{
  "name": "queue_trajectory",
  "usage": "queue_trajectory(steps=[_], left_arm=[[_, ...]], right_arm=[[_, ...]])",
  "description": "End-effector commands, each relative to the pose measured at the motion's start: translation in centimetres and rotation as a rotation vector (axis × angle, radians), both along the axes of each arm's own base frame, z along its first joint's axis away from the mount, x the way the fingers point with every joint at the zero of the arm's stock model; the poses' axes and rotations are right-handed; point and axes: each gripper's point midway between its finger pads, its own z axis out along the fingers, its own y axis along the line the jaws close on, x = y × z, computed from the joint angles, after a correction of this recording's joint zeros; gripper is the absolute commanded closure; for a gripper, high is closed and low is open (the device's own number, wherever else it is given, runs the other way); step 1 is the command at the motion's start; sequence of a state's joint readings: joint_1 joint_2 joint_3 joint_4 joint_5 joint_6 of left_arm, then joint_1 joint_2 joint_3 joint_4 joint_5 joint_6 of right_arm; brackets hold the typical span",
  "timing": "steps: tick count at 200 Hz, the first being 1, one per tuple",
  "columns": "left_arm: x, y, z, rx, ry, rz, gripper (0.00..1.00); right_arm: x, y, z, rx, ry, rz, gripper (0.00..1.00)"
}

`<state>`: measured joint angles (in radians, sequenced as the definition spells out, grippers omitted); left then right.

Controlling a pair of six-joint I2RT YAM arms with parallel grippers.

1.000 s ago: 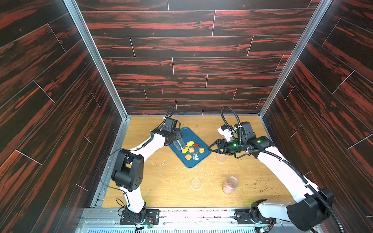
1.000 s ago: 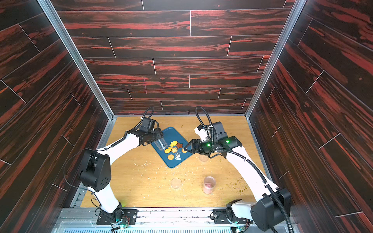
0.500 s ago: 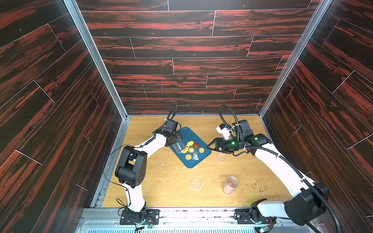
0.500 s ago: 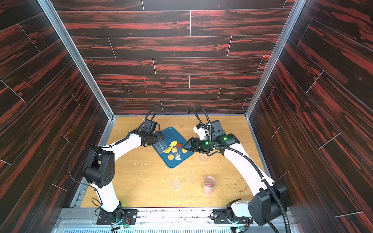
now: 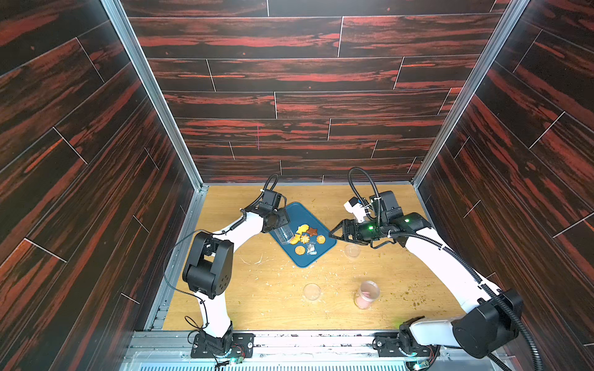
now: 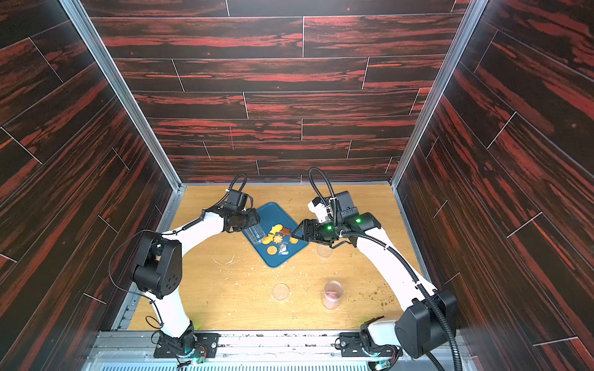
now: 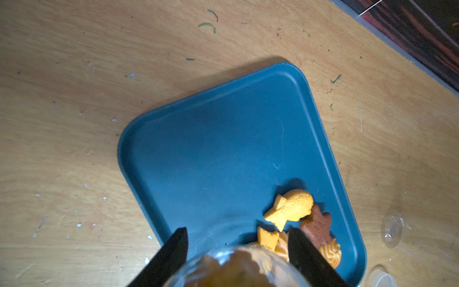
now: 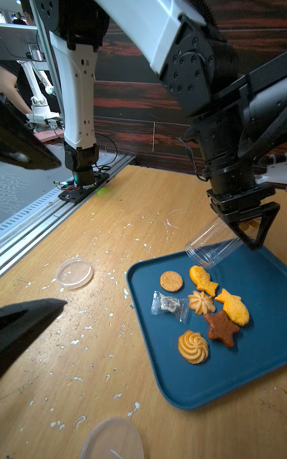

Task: Pour the cookies out of the jar
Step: Pour the cookies in the jar onto the tray.

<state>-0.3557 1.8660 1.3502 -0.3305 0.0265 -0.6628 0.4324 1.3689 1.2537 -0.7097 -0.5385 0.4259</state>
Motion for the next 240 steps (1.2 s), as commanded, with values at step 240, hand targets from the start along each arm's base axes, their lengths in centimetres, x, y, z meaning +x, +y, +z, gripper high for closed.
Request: queue_trajectory(steps=[240], left_arm=[[0.7,-2.4,9.7,0.112,-0.386,-0.011,0.29]], right_arm=[[0.0,0.5,-0.1,0.005,0.019,0.040,0.15]])
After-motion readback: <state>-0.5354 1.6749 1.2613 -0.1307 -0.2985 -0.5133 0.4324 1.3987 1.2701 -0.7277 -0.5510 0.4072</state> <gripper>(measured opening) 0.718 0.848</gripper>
